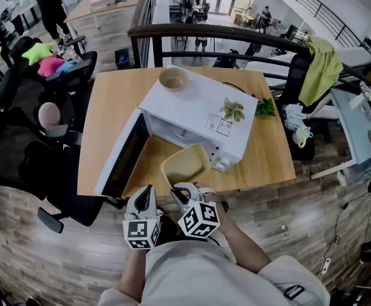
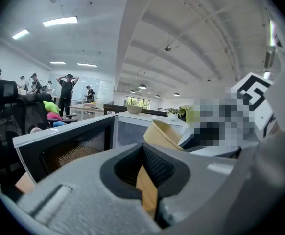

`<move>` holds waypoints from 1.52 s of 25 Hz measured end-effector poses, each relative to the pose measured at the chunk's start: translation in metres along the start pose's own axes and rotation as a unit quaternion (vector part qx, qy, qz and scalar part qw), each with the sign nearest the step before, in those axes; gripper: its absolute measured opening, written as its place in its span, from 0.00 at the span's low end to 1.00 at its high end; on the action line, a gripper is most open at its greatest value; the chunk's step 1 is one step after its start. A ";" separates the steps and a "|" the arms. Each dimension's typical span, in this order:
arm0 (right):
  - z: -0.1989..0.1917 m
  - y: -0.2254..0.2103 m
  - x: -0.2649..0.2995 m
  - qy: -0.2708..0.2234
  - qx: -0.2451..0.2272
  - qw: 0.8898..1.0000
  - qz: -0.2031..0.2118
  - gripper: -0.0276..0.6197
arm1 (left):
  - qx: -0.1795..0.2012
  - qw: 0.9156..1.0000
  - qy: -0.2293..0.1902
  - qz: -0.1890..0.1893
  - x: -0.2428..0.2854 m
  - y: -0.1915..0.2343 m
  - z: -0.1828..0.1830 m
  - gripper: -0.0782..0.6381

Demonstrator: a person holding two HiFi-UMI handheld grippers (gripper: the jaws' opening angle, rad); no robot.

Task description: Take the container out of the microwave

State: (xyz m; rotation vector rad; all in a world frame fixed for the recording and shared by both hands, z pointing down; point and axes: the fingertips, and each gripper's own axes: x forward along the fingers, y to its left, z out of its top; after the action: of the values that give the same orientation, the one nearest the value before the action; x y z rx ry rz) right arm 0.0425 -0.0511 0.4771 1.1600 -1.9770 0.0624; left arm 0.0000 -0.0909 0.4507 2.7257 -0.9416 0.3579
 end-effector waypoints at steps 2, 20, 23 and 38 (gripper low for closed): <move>0.000 0.000 0.000 -0.002 0.000 1.000 0.000 0.10 | 0.001 1.000 0.003 0.000 0.001 0.001 -0.002 0.11; -0.003 -0.005 0.003 0.011 -0.008 1.000 -0.016 0.10 | 0.003 1.000 0.002 -0.009 0.005 0.001 -0.002 0.11; -0.002 -0.004 0.003 0.014 -0.007 1.000 -0.018 0.10 | 0.003 1.000 0.000 -0.010 0.003 0.003 -0.002 0.11; -0.010 0.001 0.006 0.028 -0.007 1.000 -0.014 0.10 | -0.002 1.000 0.001 -0.001 -0.004 0.003 -0.011 0.11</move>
State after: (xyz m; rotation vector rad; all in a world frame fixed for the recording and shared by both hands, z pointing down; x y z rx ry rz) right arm 0.0466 -0.0508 0.4877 1.1636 -1.9102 0.0652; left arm -0.0067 -0.0880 0.4606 2.7215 -0.9369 0.3587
